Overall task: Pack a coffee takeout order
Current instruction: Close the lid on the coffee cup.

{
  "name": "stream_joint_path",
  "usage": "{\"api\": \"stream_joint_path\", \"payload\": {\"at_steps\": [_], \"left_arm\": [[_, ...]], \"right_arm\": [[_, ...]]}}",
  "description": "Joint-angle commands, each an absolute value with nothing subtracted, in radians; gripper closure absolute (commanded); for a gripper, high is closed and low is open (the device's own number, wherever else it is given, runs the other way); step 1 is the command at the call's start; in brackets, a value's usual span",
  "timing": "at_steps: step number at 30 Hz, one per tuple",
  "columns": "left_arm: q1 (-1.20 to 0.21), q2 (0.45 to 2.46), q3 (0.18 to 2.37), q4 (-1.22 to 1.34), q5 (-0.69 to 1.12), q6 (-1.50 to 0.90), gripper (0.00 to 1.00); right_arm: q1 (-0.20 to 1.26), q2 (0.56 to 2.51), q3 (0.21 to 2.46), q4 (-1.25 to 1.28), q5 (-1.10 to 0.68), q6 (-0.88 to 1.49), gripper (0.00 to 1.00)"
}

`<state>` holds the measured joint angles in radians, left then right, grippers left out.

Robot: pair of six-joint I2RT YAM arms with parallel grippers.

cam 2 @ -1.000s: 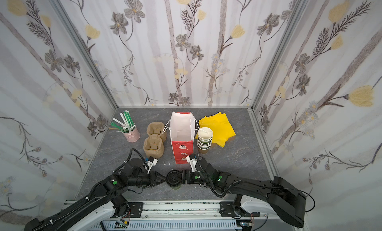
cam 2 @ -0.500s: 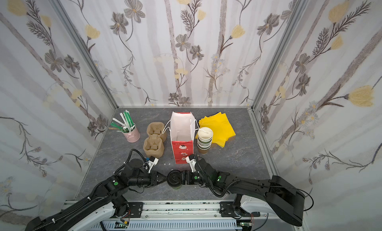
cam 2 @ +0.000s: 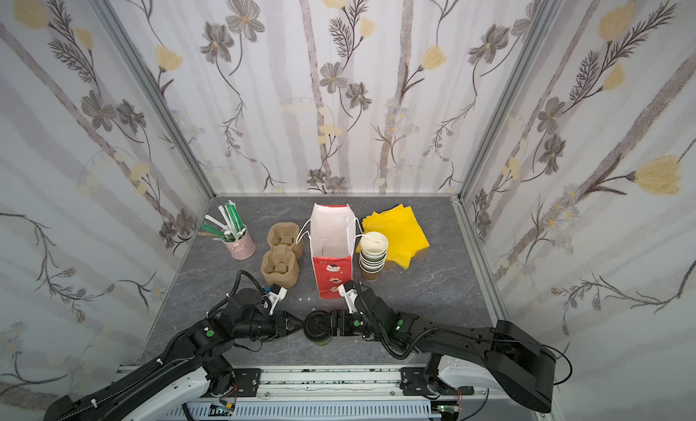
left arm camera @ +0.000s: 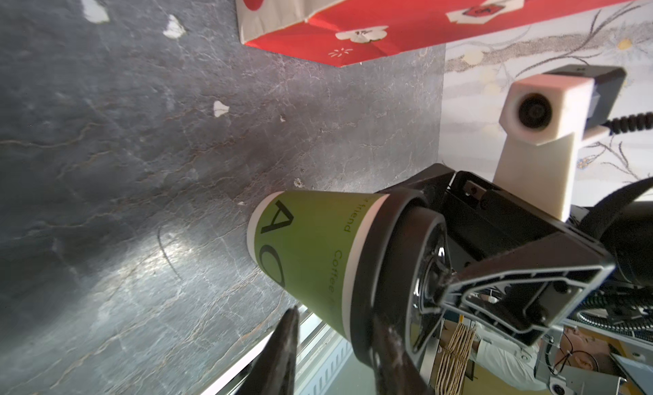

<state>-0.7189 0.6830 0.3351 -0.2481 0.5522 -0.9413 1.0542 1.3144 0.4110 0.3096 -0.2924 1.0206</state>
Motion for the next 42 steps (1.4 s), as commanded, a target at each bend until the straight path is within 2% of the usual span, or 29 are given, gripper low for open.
{"api": "stream_joint_path", "payload": {"at_steps": [1, 12, 16, 19, 24, 28, 31, 37, 42], "left_arm": [[-0.718, 0.679, 0.372, -0.279, 0.525, -0.949, 0.6], [-0.718, 0.698, 0.417, -0.279, 0.517, -0.943, 0.53], [-0.724, 0.704, 0.434, -0.278, 0.529, -0.937, 0.45], [-0.743, 0.719, 0.433, -0.276, 0.531, -0.921, 0.36], [-0.765, 0.753, 0.445, -0.261, 0.523, -0.908, 0.34], [-0.77, 0.786, 0.446, -0.249, 0.53, -0.897, 0.36], [-0.774, 0.806, 0.445, -0.245, 0.539, -0.888, 0.4], [-0.776, 0.817, 0.44, -0.242, 0.543, -0.887, 0.49], [-0.776, 0.812, 0.432, -0.24, 0.541, -0.893, 0.53]], "right_arm": [[1.054, 1.312, 0.423, 0.322, -0.294, 1.026, 0.2], [1.054, 1.274, 0.426, 0.28, -0.267, 1.02, 0.13], [1.048, 1.197, 0.41, 0.224, -0.24, 1.016, 0.13], [1.042, 1.119, 0.389, 0.168, -0.22, 1.016, 0.15], [1.031, 1.006, 0.328, 0.064, -0.158, 1.051, 0.25], [1.022, 0.959, 0.298, 0.068, -0.114, 1.089, 0.38], [1.019, 0.976, 0.305, 0.101, -0.128, 1.094, 0.44], [1.018, 1.068, 0.32, 0.209, -0.199, 1.107, 0.52], [1.019, 1.091, 0.326, 0.268, -0.213, 1.12, 0.56]]}}
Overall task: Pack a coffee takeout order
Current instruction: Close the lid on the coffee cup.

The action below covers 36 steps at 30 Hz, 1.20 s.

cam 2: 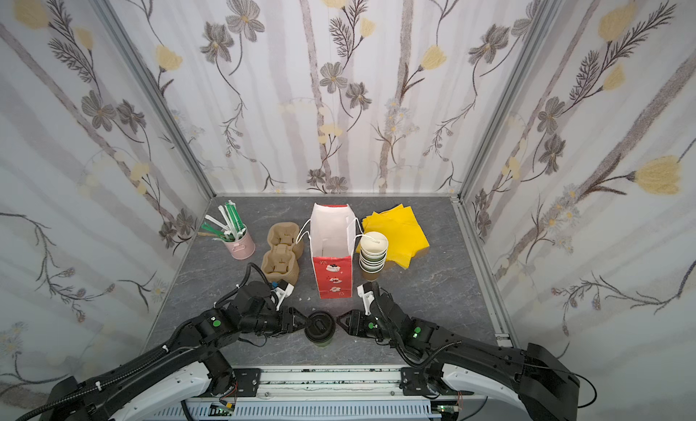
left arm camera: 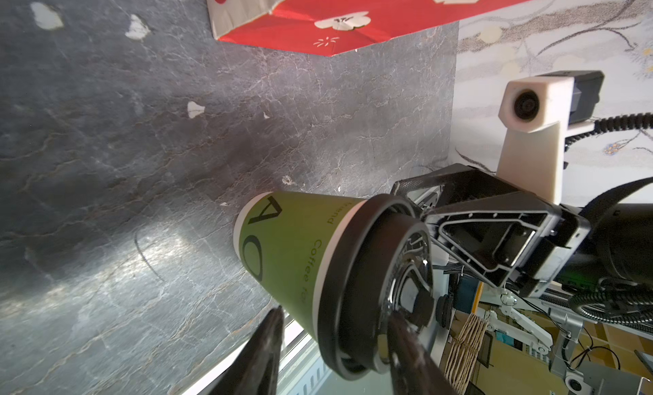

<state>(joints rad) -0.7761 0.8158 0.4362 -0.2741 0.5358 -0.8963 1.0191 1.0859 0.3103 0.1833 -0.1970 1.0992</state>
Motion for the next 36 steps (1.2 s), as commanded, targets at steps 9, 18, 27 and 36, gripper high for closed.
{"api": "stream_joint_path", "payload": {"at_steps": [9, 18, 27, 36], "left_arm": [[-0.776, 0.812, 0.414, -0.233, 0.543, -0.896, 0.56], [-0.776, 0.814, 0.404, -0.232, 0.54, -0.897, 0.59], [-0.776, 0.835, 0.407, -0.233, 0.536, -0.893, 0.62], [-0.776, 0.851, 0.401, -0.233, 0.534, -0.891, 0.64]], "right_arm": [[1.018, 1.128, 0.317, 0.308, -0.227, 1.12, 0.62], [1.018, 1.167, 0.298, 0.304, -0.222, 1.126, 0.71], [1.018, 1.215, 0.278, 0.284, -0.225, 1.131, 0.75], [1.019, 1.241, 0.276, 0.255, -0.219, 1.125, 0.77]]}}
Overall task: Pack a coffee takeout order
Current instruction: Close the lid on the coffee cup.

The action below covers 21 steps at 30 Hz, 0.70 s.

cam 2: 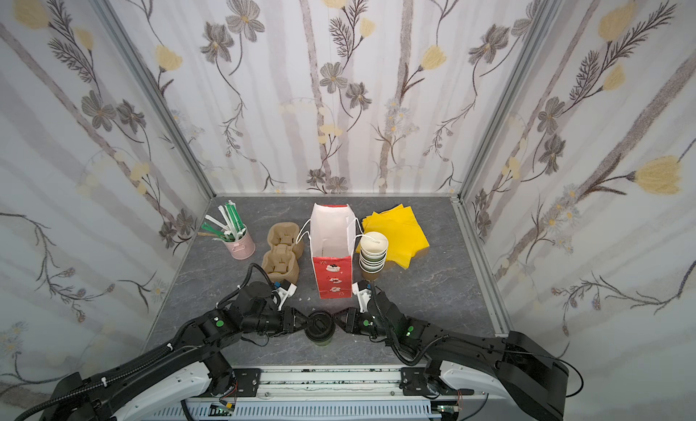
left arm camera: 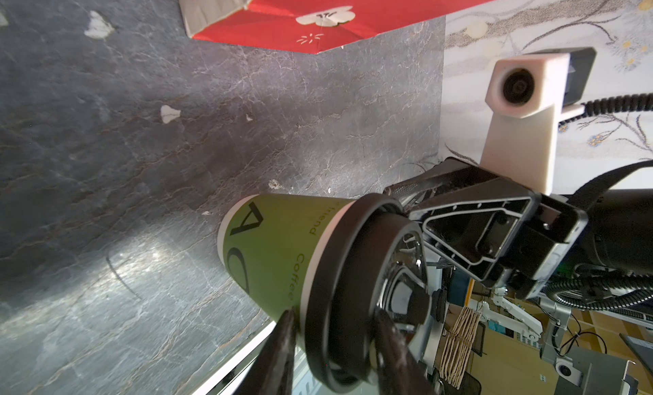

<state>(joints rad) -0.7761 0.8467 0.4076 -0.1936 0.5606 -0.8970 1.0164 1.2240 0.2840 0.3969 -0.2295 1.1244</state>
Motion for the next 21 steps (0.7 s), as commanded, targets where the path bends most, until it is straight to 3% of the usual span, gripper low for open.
{"api": "stream_joint_path", "payload": {"at_steps": [1, 21], "left_arm": [[-0.775, 0.853, 0.401, -0.233, 0.534, -0.891, 0.64], [-0.776, 0.848, 0.391, -0.232, 0.534, -0.895, 0.65]], "right_arm": [[1.019, 1.243, 0.276, 0.251, -0.217, 1.123, 0.78], [1.023, 1.244, 0.273, 0.236, -0.21, 1.116, 0.78]]}}
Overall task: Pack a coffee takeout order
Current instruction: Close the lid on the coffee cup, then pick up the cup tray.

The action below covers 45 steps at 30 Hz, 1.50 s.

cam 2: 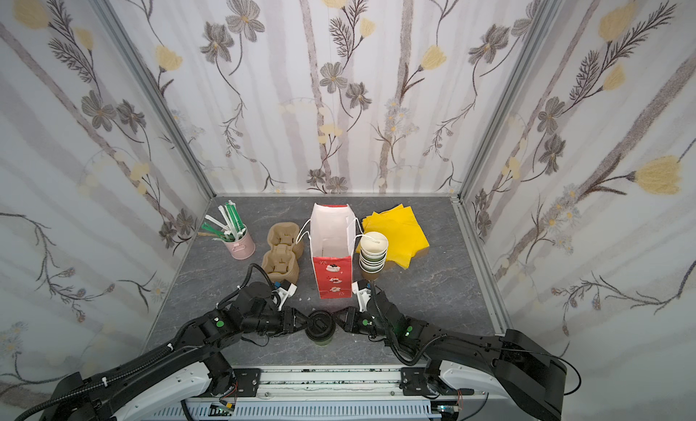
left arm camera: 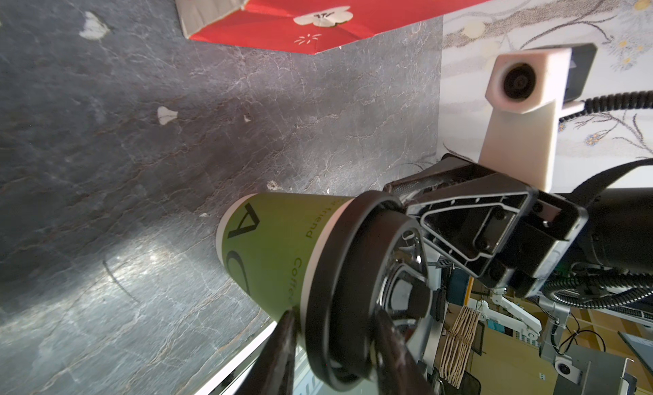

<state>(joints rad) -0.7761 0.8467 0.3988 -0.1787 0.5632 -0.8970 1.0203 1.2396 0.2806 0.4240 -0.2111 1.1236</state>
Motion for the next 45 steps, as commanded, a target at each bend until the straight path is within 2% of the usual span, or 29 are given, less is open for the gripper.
{"api": "stream_joint_path", "payload": {"at_steps": [1, 3, 11, 21, 25, 29, 32, 39, 45], "left_arm": [[-0.775, 0.845, 0.391, -0.233, 0.534, -0.896, 0.64], [-0.776, 0.842, 0.393, -0.233, 0.533, -0.896, 0.64], [-0.776, 0.841, 0.397, -0.233, 0.528, -0.894, 0.61], [-0.776, 0.771, 0.437, -0.235, 0.461, -0.889, 0.32], [-0.776, 0.735, 0.48, -0.242, 0.405, -0.877, 0.3], [-0.776, 0.676, 0.542, -0.267, 0.28, -0.843, 0.3], [-0.776, 0.636, 0.569, -0.279, 0.114, -0.814, 0.31], [-0.775, 0.511, 0.594, -0.275, -0.225, -0.761, 0.31], [-0.773, 0.452, 0.606, -0.273, -0.373, -0.762, 0.25]], "right_arm": [[1.023, 1.233, 0.278, 0.234, -0.207, 1.116, 0.76], [1.023, 1.202, 0.296, 0.223, -0.197, 1.109, 0.73], [1.024, 1.038, 0.403, 0.096, -0.114, 1.036, 0.5], [1.022, 0.871, 0.357, 0.021, 0.005, 1.026, 0.44], [1.022, 0.829, 0.348, -0.006, 0.013, 1.022, 0.43], [1.022, 0.773, 0.351, -0.052, 0.042, 0.996, 0.41], [1.02, 0.728, 0.371, -0.101, 0.087, 0.946, 0.4], [1.017, 0.651, 0.56, -0.364, 0.193, 0.743, 0.38], [1.016, 0.631, 0.704, -0.477, 0.289, 0.66, 0.39]]}}
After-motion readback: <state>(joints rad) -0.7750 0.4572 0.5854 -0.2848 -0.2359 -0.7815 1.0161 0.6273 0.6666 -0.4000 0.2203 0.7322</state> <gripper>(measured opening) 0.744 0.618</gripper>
